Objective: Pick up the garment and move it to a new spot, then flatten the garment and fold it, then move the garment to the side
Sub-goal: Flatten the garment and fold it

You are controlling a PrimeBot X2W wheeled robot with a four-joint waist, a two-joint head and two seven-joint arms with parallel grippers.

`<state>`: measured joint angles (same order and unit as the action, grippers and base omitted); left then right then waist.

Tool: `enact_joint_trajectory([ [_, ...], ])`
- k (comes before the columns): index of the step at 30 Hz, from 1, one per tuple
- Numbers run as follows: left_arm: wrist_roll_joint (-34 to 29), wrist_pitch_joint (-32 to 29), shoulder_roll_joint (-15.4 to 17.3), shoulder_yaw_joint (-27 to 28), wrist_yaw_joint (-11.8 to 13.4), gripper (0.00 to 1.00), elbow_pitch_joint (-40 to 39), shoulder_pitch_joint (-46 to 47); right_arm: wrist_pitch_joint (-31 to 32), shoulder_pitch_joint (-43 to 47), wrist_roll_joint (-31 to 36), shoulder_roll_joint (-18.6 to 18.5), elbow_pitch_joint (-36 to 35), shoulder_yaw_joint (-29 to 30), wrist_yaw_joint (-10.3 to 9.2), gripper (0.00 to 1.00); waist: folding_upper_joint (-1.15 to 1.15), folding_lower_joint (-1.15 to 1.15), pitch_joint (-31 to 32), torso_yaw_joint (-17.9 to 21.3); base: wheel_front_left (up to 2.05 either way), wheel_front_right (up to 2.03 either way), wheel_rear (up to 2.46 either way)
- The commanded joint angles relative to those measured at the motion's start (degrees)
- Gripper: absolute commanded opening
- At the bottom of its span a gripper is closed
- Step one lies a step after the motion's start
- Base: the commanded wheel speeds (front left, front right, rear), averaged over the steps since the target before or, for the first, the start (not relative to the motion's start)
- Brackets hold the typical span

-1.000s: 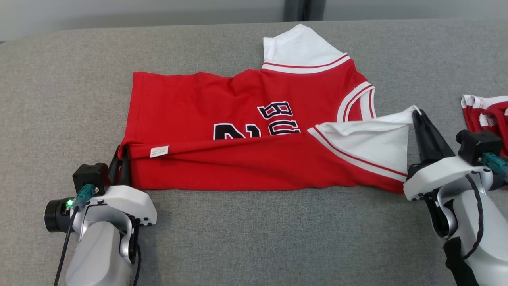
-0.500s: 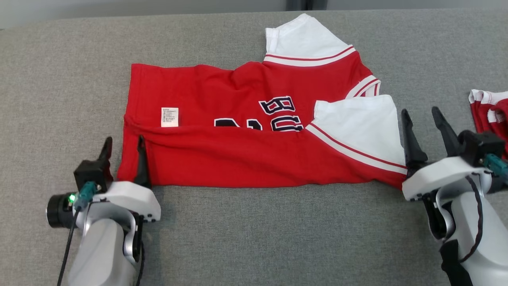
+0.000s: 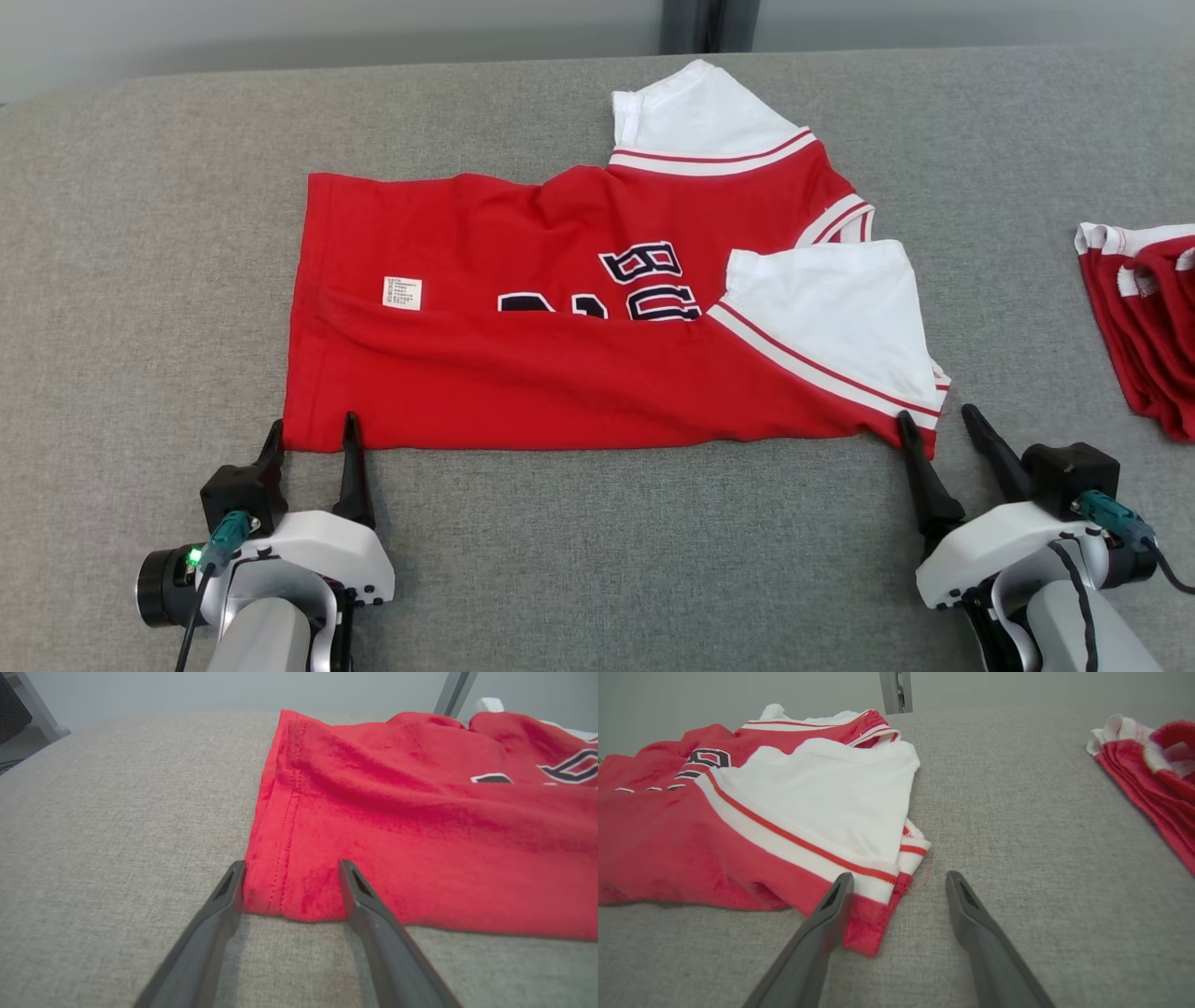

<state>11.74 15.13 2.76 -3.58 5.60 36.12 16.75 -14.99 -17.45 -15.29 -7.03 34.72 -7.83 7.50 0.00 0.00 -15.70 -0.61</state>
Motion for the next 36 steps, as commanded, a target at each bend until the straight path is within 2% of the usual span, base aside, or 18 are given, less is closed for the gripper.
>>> enact_joint_trajectory([
  [1,0.2,0.0,0.3,-0.1,0.4,1.0,0.1,-0.1,-0.3,-0.3,-0.6,0.2,1.0,-0.3,-0.02,1.0,0.0,0.0,-0.1,-0.1,0.0,0.0,0.0],
  [2,0.3,0.0,0.3,-0.3,0.4,1.0,0.1,0.1,-0.1,-0.7,-0.9,0.4,1.9,-0.6,-0.02,1.0,0.0,0.0,-0.2,-0.2,0.0,0.0,0.0],
  [3,0.3,0.0,0.3,-0.4,0.4,1.0,0.2,0.4,-0.1,-0.9,-1.0,0.4,3.0,-1.0,-0.02,0.93,0.0,0.0,-0.3,-0.3,0.0,0.0,0.0],
  [4,0.3,0.0,0.3,-0.5,0.5,1.0,0.3,0.7,0.0,-1.3,-1.5,0.5,4.3,-1.7,-0.02,0.76,0.0,0.0,-0.4,-0.5,0.0,0.0,0.0],
  [5,0.4,0.0,0.3,-0.6,0.5,1.0,0.3,1.0,0.1,-1.6,-1.9,0.7,5.4,-2.2,-0.02,0.44,0.0,0.0,-0.6,-0.6,0.0,0.0,0.0],
  [6,0.5,0.0,0.3,-0.6,0.5,1.0,0.7,1.5,0.2,-2.5,-2.6,0.6,7.0,-3.9,-0.02,0.0,0.0,0.0,-0.8,-0.7,0.0,0.0,0.0],
  [14,0.8,-0.1,0.3,0.3,-0.2,1.0,4.4,3.0,0.0,-5.0,-4.5,-1.2,4.1,-4.2,-0.07,0.0,0.0,0.0,-1.5,-0.3,0.0,0.0,0.0],
  [18,1.5,-0.3,0.3,0.8,-0.2,1.0,8.9,4.1,-0.1,-5.4,-5.0,-1.6,2.7,-4.6,-0.07,0.0,0.0,0.0,-1.7,0.3,0.0,0.0,0.0],
  [19,1.6,-0.4,0.3,0.6,-0.5,0.47,10.4,4.4,-0.1,-5.5,-5.1,-1.6,2.2,-4.5,-0.06,0.0,0.0,0.0,-1.8,0.4,0.0,0.0,0.0],
  [20,2.1,-0.4,0.2,0.5,-0.7,0.0,11.3,4.8,-0.1,-5.5,-5.0,-1.6,2.0,-4.5,-0.05,0.0,0.0,0.0,-1.7,0.5,0.0,0.0,0.0],
  [23,2.3,-0.5,0.1,-0.5,-1.6,0.0,13.9,5.3,-0.1,-5.2,-5.2,-1.4,1.8,-4.2,-0.03,0.0,0.0,0.0,-1.3,0.5,0.0,0.0,0.0],
  [27,2.3,-0.2,0.2,-0.5,-1.8,0.0,12.5,4.8,-0.1,-4.3,-5.6,-1.0,2.2,-2.8,-0.03,0.0,0.0,0.0,0.7,0.2,0.0,0.0,0.0],
  [36,0.4,0.0,0.5,2.2,-2.0,0.0,8.3,-3.8,-0.2,2.3,-7.4,-0.6,5.6,-1.2,-0.05,0.0,0.0,0.0,11.3,-0.6,0.0,0.0,0.0],
])
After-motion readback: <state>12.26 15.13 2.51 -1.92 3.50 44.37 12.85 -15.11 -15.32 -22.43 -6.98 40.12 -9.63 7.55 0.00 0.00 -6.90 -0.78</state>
